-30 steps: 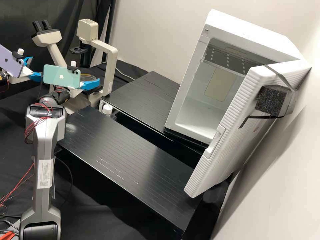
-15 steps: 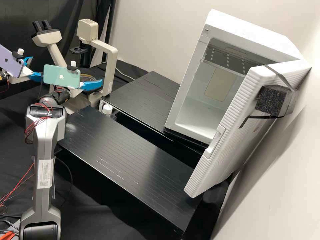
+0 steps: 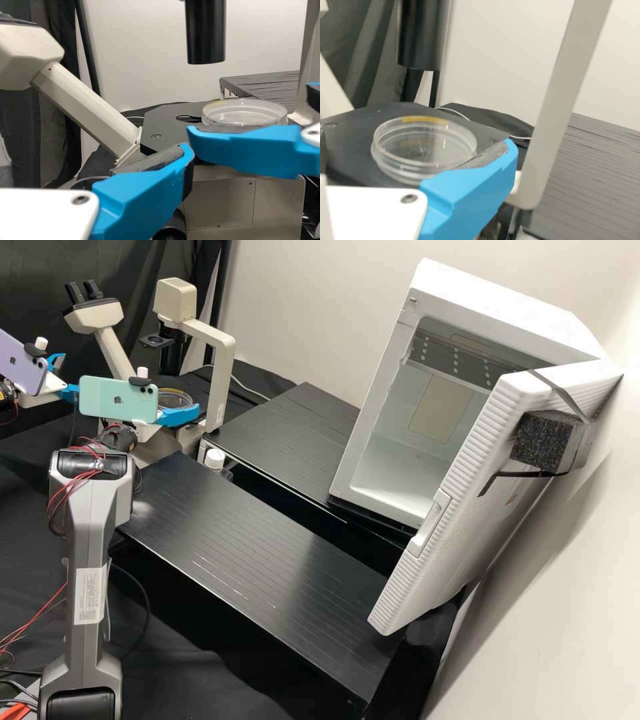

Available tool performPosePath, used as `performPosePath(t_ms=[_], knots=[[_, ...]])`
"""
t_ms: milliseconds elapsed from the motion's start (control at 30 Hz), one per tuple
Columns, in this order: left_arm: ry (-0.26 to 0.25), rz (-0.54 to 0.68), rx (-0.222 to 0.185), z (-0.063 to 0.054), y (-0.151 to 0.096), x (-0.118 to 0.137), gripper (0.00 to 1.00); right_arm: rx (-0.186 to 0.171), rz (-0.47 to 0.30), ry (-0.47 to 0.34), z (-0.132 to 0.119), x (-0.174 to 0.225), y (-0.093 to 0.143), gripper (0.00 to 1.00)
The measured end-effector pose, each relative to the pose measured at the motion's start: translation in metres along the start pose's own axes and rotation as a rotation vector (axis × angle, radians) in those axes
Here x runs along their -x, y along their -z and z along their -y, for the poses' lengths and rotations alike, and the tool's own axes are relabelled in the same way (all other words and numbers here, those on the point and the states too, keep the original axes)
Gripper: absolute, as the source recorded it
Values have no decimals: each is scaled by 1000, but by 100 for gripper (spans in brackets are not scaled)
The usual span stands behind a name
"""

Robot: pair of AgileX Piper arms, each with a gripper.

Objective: Place the petri dish on the microscope

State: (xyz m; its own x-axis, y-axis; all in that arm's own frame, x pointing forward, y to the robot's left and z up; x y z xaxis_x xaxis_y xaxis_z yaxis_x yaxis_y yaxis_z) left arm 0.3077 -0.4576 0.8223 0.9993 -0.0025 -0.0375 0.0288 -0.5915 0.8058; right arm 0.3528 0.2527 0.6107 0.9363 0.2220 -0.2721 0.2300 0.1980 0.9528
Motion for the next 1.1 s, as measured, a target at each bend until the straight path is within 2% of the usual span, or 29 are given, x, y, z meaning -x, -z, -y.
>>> performPosePath(t_ms=[100,233,333,400,467,567,700,767,933,1100], knots=[[0,0,0,0,0,0,100,14,8,2,-1,14,-9,100],[0,0,0,0,0,0,100,27,26,-42,-3,40,-21,100],[0,0,0,0,0,0,100,59,3,-117,-9,66,-28,100],[0,0,0,0,0,0,100,64,-19,-179,-15,86,-33,100],[0,0,0,0,0,0,100,67,-31,-204,-20,103,-37,100],[0,0,0,0,0,0,100,62,-58,-185,-24,127,-45,100],[0,0,0,0,0,0,100,34,-111,-130,-27,156,-55,100],[0,0,0,0,0,0,100,41,-127,-112,-30,169,-60,100],[0,0,0,0,0,0,100,30,-104,-127,-33,172,-63,100],[0,0,0,0,0,0,100,46,-98,-161,-38,163,-59,100]])
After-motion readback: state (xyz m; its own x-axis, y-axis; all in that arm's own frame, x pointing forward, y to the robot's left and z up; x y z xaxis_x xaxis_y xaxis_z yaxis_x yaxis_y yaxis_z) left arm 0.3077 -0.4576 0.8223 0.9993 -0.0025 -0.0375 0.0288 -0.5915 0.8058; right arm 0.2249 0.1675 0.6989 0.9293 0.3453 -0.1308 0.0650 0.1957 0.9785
